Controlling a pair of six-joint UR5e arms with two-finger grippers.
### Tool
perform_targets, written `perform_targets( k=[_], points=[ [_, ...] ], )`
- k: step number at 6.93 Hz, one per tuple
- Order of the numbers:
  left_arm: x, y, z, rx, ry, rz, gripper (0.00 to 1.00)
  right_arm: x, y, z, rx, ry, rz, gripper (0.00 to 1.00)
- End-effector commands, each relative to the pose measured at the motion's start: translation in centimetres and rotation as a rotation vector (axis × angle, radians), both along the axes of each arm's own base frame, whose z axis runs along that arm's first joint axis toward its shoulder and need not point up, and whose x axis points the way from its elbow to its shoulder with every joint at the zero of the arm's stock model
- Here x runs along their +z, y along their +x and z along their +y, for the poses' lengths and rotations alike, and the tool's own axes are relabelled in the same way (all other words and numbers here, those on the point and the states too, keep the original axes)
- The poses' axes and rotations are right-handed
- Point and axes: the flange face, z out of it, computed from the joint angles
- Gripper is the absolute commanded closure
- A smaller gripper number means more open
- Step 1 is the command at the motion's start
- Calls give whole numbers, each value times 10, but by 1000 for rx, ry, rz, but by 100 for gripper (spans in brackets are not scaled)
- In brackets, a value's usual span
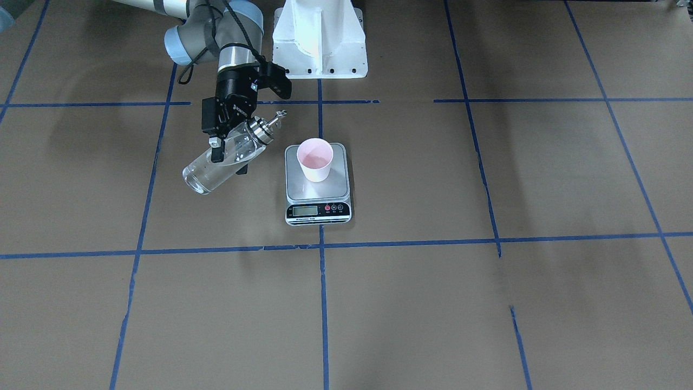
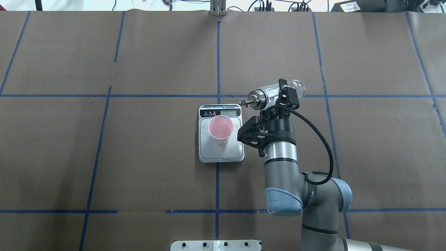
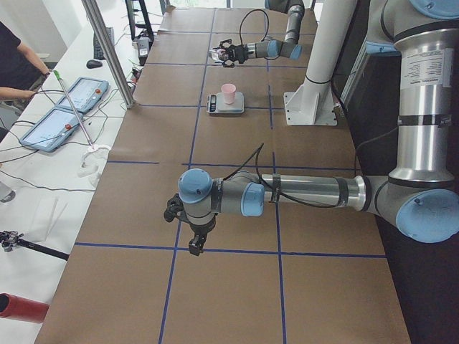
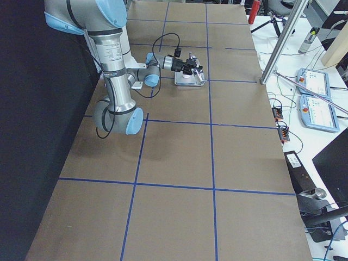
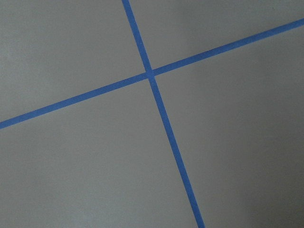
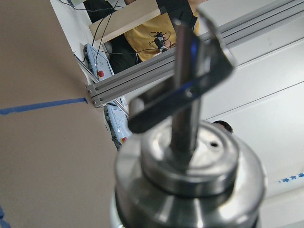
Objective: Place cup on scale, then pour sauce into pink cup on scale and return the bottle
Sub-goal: 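Carry the bottle with the right gripper to above the pink cup, then tilt the bottle spout down over the pink cup with the right gripper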
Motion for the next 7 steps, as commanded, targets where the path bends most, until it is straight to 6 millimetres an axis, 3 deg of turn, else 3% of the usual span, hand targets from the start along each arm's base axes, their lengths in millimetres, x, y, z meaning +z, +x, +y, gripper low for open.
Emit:
perform_targets(
  k=[1, 3, 4, 7],
  points=[
    [1, 0, -1, 0, -2, -3, 0, 14, -10, -1, 14, 2, 42, 100],
    [0, 0, -3, 1, 2, -2, 0, 17, -10, -5, 21, -3, 72, 100],
    [1, 0, -3, 1, 0, -4, 0, 3, -17, -8, 33, -2, 97, 100],
    [1, -1, -4, -1, 0, -4, 0, 6, -23, -9, 80, 19, 256, 100]
  ],
)
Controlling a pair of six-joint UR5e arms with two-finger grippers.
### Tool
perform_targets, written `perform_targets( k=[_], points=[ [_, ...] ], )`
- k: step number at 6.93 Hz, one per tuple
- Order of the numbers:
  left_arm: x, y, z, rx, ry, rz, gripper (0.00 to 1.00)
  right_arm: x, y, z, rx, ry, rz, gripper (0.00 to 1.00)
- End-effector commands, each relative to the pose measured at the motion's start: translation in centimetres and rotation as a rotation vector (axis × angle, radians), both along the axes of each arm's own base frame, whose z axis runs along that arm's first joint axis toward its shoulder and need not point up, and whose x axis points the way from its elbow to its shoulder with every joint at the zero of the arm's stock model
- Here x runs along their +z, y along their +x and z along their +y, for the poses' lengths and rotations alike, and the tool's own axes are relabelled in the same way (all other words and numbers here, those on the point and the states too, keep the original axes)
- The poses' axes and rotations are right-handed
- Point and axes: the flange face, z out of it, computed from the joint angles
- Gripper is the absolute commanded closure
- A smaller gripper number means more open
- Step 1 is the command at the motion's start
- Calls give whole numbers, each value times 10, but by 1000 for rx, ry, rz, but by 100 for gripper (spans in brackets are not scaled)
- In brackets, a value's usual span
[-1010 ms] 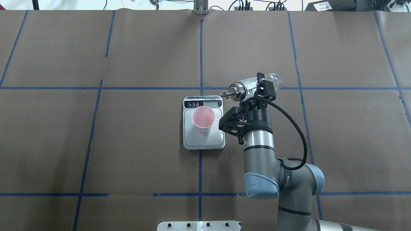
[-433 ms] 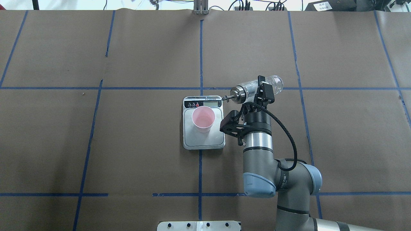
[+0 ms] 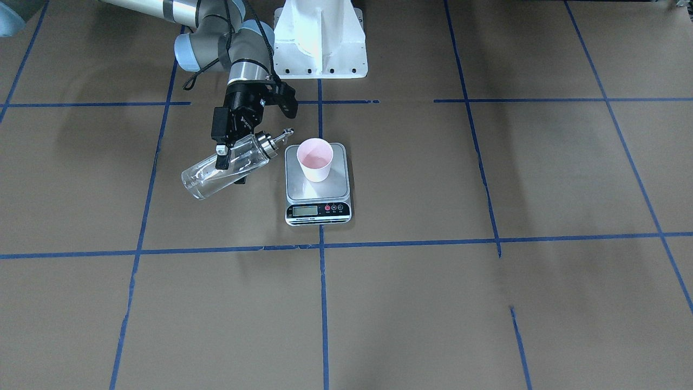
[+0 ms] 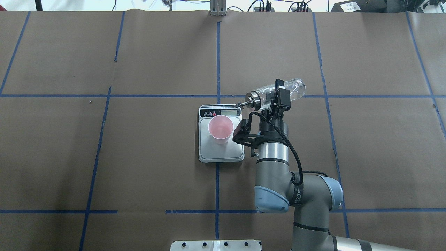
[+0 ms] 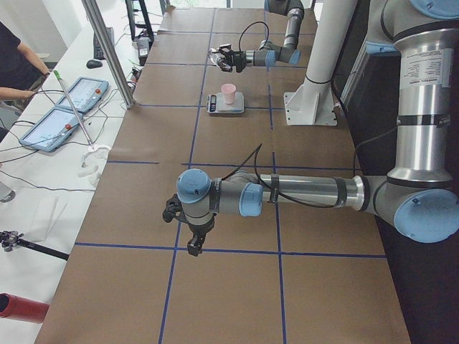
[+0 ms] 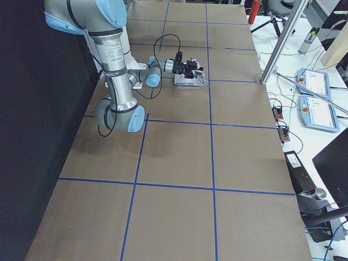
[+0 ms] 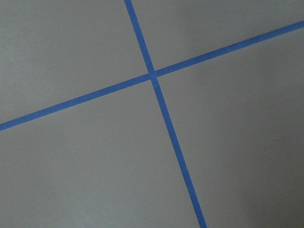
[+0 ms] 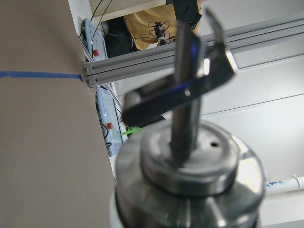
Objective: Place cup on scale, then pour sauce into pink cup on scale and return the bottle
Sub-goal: 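Tilt the bottle spout down over the pink cup with the right gripper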
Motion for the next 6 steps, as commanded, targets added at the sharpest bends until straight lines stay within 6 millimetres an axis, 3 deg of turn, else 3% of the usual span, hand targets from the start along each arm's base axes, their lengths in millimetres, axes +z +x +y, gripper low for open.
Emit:
perform_targets(
  k=[1, 6],
  points=[
    [0, 0, 0, 1, 1, -2, 0, -1, 1, -2, 22, 17, 147, 100],
    [-1, -2, -3, -2, 8, -26, 0, 0, 3, -2, 68, 42, 438, 100]
  ],
)
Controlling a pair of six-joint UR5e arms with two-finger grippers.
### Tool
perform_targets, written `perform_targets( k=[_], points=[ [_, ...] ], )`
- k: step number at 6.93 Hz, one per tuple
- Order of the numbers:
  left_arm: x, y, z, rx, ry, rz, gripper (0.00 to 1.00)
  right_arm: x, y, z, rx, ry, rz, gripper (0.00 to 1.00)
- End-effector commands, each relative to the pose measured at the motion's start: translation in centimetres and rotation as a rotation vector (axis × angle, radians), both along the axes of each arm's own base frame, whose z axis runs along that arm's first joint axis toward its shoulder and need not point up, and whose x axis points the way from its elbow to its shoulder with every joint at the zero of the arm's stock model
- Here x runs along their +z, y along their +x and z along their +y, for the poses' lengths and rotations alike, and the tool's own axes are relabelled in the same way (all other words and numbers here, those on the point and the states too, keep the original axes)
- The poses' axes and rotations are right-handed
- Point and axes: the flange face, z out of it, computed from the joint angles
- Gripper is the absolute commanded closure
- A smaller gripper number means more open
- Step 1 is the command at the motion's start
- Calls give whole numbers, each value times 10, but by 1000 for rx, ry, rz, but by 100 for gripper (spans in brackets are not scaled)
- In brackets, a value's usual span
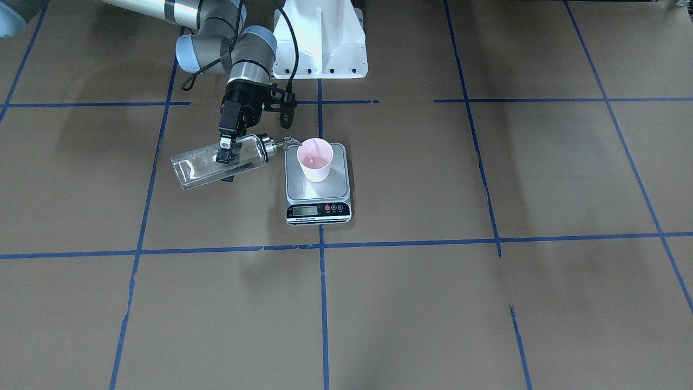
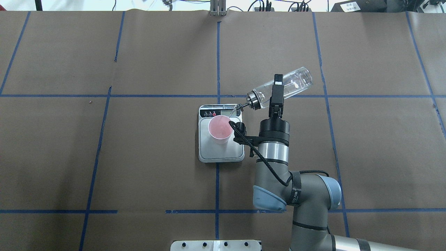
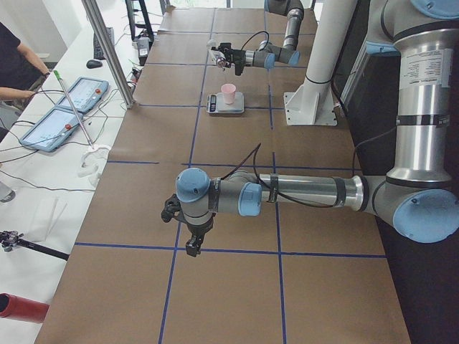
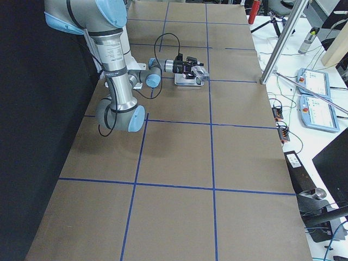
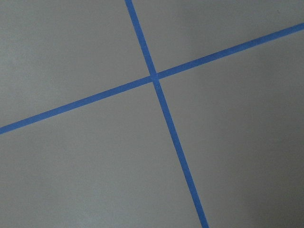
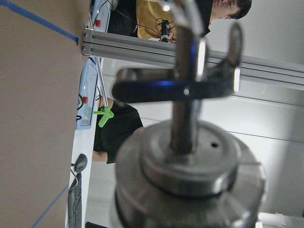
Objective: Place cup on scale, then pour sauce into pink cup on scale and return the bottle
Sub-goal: 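Tilt the bottle spout down over the pink cup with the right gripper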
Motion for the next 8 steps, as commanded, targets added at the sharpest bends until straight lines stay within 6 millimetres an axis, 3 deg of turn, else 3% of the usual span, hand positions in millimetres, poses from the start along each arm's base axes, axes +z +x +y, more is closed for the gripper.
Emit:
perform_targets(
  k=[1, 4, 8],
  points=[
    [0, -1, 0, -1, -1, -4, 0, 2, -1, 1, 14, 6, 74, 100],
    [-2, -1, -3, -1, 4, -4, 0, -1, 2, 2, 43, 17, 189, 100],
    [-5, 0, -7, 0, 8, -2, 0, -21, 4, 4, 71, 28, 265, 100]
  ],
)
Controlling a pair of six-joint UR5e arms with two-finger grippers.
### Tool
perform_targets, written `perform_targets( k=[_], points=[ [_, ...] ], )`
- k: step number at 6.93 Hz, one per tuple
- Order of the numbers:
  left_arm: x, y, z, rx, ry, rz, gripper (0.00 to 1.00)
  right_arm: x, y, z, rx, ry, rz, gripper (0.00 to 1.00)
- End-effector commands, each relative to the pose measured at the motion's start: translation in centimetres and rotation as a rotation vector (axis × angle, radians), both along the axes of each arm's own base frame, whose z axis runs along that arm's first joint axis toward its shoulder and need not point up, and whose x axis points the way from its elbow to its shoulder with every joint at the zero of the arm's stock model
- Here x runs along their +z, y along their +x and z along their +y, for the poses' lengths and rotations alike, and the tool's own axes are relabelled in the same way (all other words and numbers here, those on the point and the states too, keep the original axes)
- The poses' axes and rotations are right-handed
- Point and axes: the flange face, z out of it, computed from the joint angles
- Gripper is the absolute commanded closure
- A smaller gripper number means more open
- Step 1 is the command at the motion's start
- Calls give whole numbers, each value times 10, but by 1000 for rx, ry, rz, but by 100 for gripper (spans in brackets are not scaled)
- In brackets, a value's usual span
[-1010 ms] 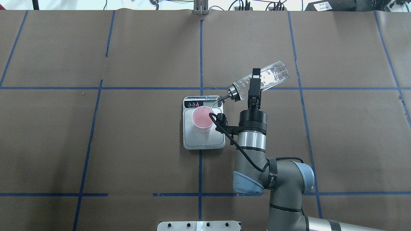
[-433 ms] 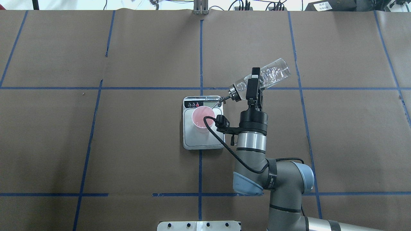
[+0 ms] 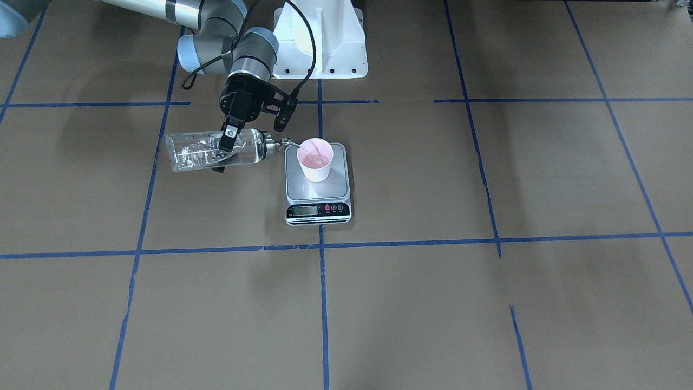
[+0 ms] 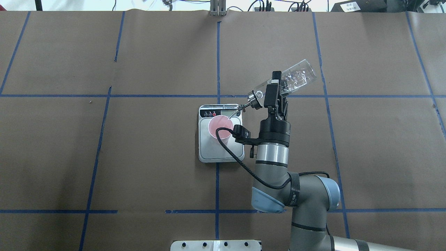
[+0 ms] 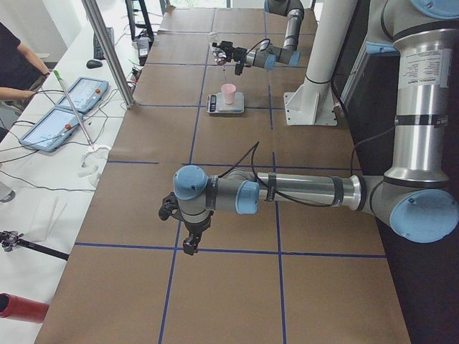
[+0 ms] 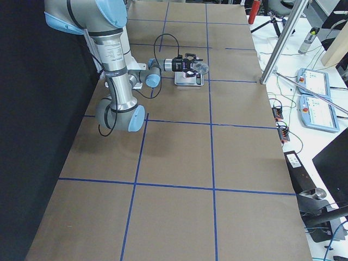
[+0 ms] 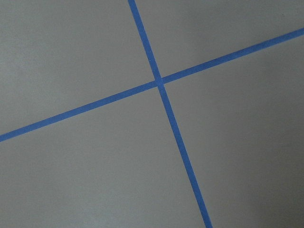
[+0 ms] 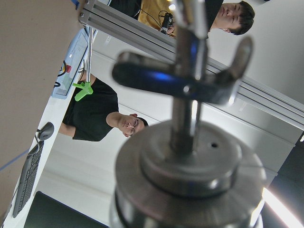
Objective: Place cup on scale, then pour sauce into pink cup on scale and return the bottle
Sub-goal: 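Tilt the bottle spout down over the pink cup with the right gripper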
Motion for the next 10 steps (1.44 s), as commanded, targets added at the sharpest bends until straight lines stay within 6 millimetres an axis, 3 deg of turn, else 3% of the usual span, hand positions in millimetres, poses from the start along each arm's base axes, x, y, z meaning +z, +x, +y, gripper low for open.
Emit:
perform_targets(
  k=[1, 10],
  points=[
    [-1, -1, 0, -1, 3, 0, 0, -11, -1, 1, 1, 7, -14, 100],
    [-7, -1, -1, -3, 11, 1, 0, 2, -2, 10, -95, 33, -529, 100]
  ],
)
